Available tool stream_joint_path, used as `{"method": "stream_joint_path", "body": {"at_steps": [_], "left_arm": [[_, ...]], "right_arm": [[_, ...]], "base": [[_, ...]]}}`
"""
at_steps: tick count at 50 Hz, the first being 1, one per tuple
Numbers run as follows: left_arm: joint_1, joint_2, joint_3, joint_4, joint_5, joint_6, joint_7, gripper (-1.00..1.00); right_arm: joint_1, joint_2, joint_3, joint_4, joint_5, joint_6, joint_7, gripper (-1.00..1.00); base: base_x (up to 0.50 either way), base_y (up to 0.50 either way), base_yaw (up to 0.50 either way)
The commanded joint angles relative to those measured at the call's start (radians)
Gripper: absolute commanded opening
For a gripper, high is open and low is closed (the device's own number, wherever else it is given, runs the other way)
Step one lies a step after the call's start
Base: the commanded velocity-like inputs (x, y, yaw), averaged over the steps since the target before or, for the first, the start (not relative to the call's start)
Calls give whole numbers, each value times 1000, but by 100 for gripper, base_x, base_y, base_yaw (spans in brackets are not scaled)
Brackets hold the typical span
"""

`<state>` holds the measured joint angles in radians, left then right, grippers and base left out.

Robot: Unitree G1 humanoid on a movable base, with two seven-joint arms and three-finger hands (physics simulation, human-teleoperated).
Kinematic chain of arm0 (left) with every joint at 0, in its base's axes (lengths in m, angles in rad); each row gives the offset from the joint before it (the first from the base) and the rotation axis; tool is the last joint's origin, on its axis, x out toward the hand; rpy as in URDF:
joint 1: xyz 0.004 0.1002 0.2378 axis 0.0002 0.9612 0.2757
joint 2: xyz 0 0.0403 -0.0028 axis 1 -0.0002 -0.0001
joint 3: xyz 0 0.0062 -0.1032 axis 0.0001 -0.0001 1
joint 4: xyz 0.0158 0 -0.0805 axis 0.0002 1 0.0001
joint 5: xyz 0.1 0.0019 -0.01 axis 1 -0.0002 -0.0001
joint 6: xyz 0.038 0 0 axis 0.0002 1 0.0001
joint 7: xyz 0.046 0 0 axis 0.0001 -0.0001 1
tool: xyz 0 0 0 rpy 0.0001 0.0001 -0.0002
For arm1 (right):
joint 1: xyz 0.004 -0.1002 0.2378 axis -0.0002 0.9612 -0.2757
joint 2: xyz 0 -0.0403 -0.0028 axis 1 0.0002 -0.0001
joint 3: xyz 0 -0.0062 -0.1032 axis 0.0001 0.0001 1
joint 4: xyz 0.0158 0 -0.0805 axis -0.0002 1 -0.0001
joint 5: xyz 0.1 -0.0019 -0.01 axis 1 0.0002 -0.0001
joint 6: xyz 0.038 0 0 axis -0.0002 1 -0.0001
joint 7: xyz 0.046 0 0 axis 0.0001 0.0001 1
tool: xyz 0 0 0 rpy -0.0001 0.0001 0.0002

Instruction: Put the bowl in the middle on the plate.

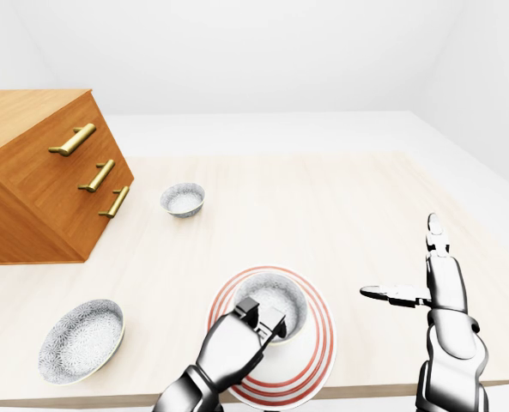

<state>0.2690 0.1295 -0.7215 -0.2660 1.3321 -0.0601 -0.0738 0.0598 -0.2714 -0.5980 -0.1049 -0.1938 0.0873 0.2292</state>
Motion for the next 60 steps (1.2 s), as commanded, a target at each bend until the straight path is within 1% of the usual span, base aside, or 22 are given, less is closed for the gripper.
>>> {"method": "stream_joint_path", "body": {"at_steps": [1, 3, 10, 18, 40, 53, 58, 59, 60], "left_arm": [[-16, -19, 29, 40, -47, -24, 37, -100], [-22, -23, 35, 57, -47, -27, 44, -100], [-31, -34, 46, 82, -37, -27, 50, -100], [-49, -49, 60, 160, -22, -27, 70, -100], [-72, -79, 75, 239, -1, -27, 77, -100], [-72, -84, 82, 236, 1, -27, 78, -100], [-66, -86, 81, 222, -5, -27, 63, -100], [-64, -85, 81, 219, -7, -27, 59, -58], [-62, -84, 80, 217, -10, -27, 56, -20]], "right_arm": [[0, 0, 0, 5, 0, 0, 0, 100], [0, -1, 0, 5, 0, 0, 0, 100], [1, 0, -2, -3, 1, 0, 4, 100], [-1, 1, -1, 2, 0, 0, 2, 100], [1, 1, -1, -1, 1, 0, 1, 100], [2, 2, -1, -9, -1, 0, 4, 100], [2, 3, -1, -12, -3, 0, 4, 100], [0, 1, 0, 2, -3, 0, 1, 100], [-2, 0, 1, 13, -3, -5, -3, 100]], "base": [[0, 0, 0], [0, 0, 0], [0, 0, 0], [0, 0, 0], [0, 0, 0], [0, 0, 0], [0, 0, 0], [0, 0, 0], [0, 0, 0]]}}
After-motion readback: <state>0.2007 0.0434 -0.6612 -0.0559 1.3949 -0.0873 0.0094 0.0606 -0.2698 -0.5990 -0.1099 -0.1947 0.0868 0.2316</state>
